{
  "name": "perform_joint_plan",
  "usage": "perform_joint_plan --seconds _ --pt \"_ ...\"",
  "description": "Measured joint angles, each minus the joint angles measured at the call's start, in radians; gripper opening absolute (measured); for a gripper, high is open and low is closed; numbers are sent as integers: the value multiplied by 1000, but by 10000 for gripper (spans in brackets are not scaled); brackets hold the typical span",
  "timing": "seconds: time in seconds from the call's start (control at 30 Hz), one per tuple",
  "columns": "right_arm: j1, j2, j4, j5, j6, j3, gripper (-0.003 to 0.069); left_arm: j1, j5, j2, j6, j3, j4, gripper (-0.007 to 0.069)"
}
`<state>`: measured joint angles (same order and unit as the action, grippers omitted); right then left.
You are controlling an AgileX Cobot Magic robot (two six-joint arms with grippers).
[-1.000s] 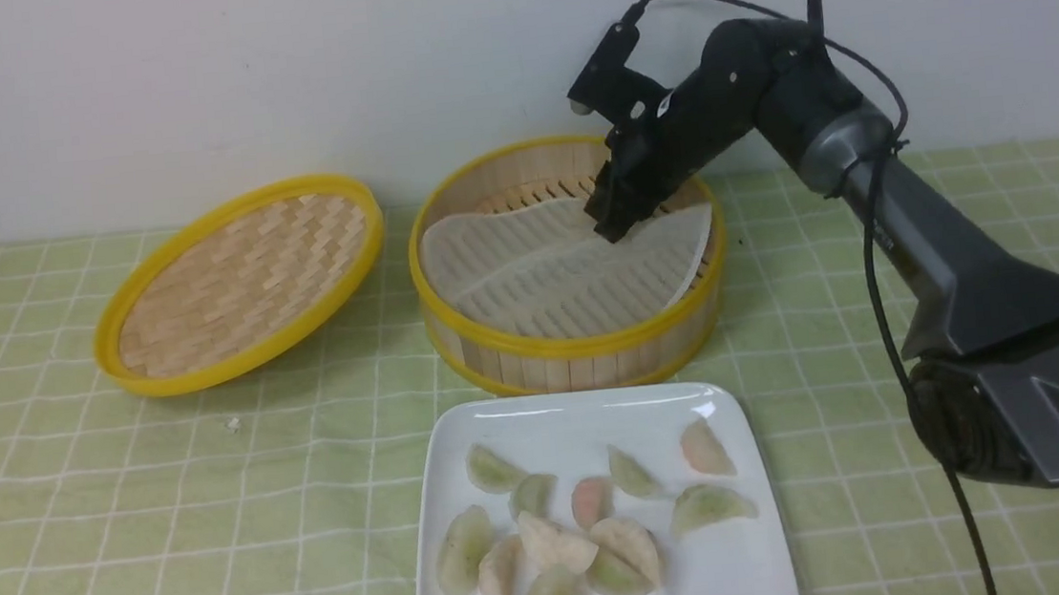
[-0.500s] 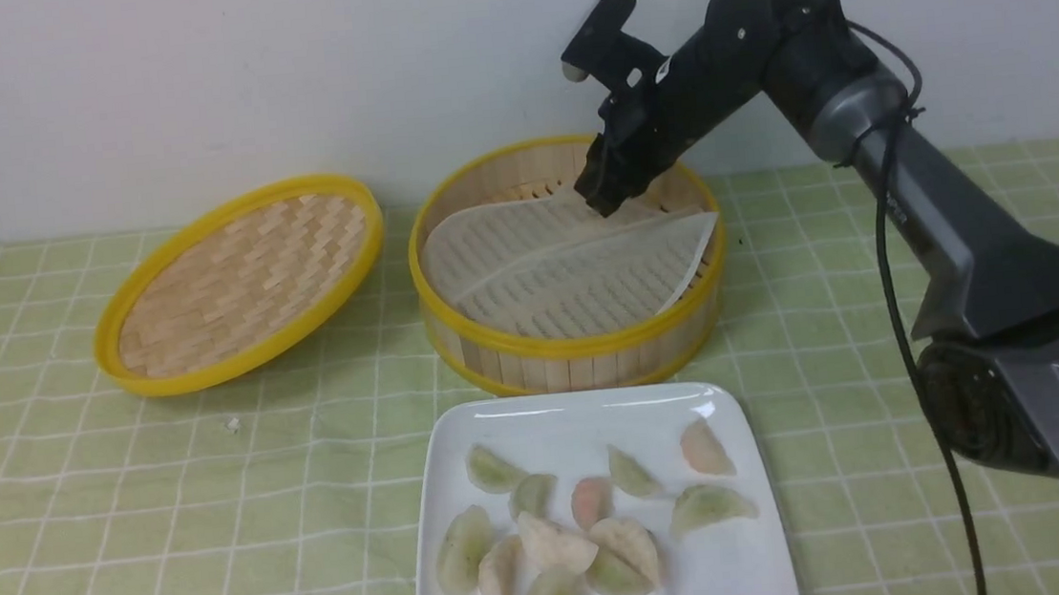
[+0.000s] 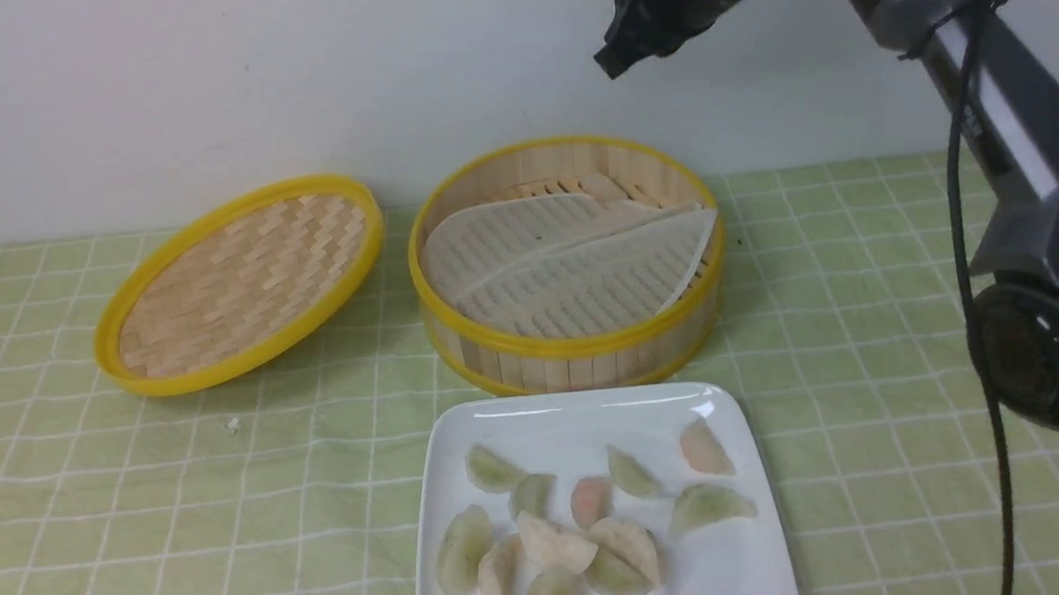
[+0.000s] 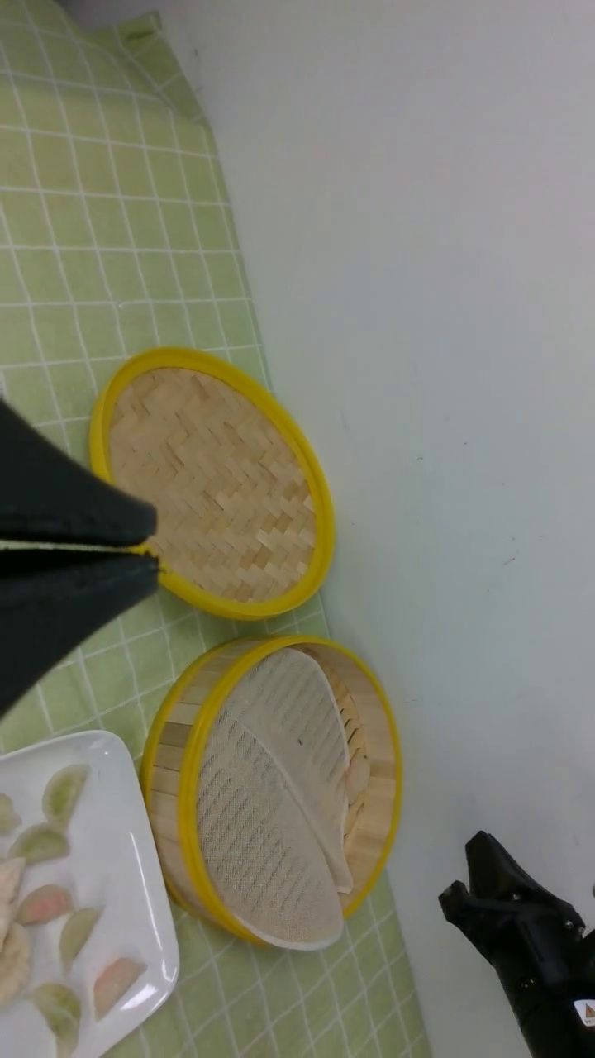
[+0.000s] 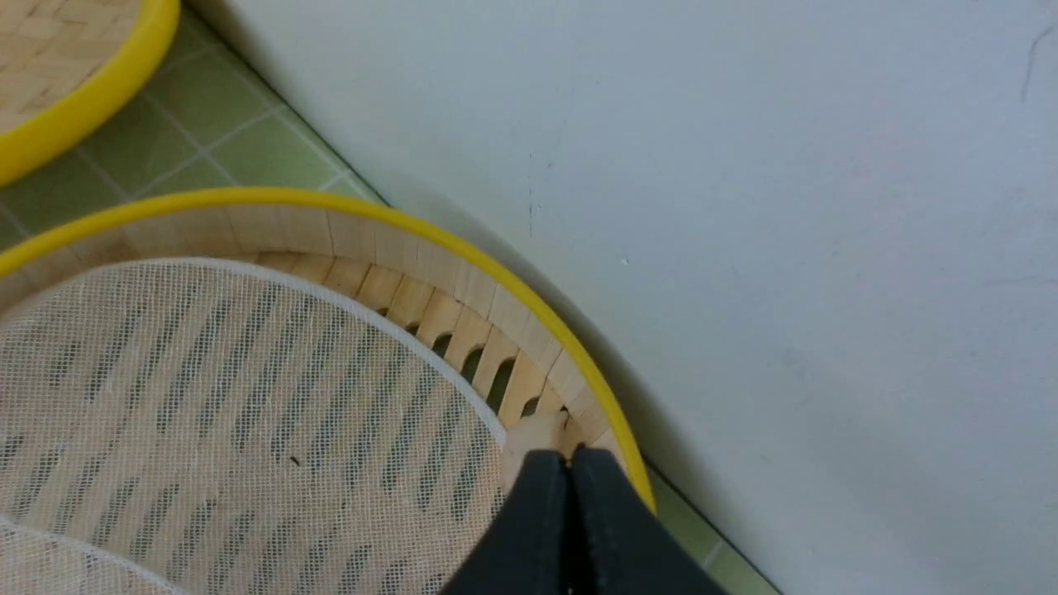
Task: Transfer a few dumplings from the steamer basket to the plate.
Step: Use the right arm to grab a dumpling from inside the steamer
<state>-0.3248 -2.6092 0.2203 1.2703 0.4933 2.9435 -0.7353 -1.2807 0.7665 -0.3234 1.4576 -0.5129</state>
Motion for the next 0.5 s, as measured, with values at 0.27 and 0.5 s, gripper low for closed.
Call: perform_joint_plan --seconds 0.27,0.5 --pt "-1 -118 15 -6 110 -2 82 0 0 0 1 0 30 -6" --pt "-1 -208 13 -143 170 -6 355 0 0 0 1 0 30 -6"
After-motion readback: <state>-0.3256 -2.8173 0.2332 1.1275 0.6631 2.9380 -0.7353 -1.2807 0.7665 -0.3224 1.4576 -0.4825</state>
